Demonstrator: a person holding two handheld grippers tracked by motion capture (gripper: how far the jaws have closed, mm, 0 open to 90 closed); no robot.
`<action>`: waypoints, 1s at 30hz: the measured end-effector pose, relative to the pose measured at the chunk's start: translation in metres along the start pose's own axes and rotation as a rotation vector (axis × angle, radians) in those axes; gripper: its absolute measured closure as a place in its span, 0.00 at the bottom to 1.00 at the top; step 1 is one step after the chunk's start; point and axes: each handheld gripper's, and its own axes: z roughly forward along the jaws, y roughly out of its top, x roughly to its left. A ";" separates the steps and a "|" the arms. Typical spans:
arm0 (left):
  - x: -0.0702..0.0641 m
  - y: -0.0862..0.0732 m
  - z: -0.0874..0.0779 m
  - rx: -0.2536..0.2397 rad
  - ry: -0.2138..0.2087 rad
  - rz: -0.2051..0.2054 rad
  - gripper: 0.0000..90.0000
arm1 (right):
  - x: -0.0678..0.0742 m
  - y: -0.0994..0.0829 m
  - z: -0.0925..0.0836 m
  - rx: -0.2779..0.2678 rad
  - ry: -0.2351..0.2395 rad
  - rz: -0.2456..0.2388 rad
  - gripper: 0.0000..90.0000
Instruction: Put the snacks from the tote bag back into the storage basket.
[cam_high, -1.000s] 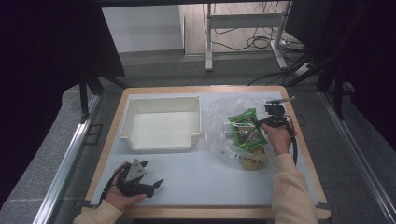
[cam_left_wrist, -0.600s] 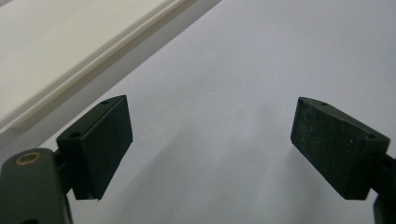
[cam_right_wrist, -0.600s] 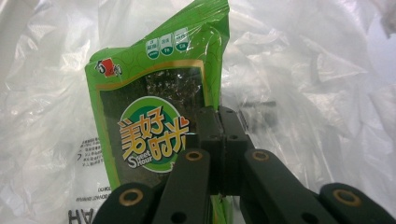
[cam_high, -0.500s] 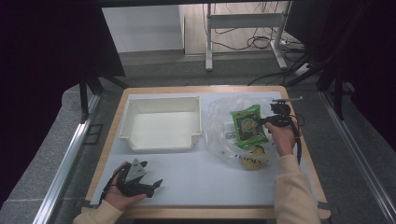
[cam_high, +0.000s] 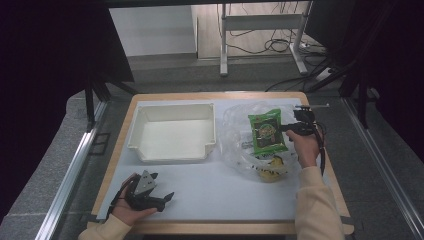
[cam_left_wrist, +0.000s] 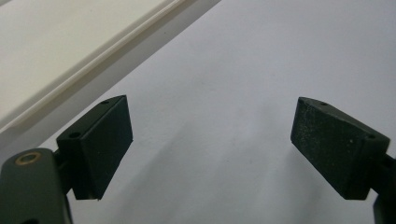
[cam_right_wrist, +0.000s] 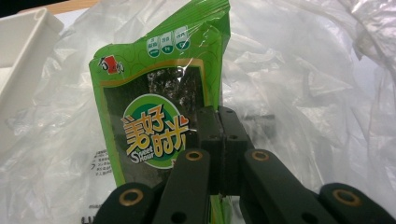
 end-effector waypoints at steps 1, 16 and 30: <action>0.000 0.000 0.000 0.000 0.000 -0.001 0.14 | 0.000 0.000 0.000 -0.003 0.002 -0.001 1.00; 0.000 0.000 0.000 0.001 0.000 -0.001 0.14 | -0.005 0.002 -0.009 -0.057 0.047 0.017 1.00; 0.000 0.000 0.000 0.001 0.001 -0.002 0.14 | -0.008 0.002 -0.016 -0.095 0.096 0.041 1.00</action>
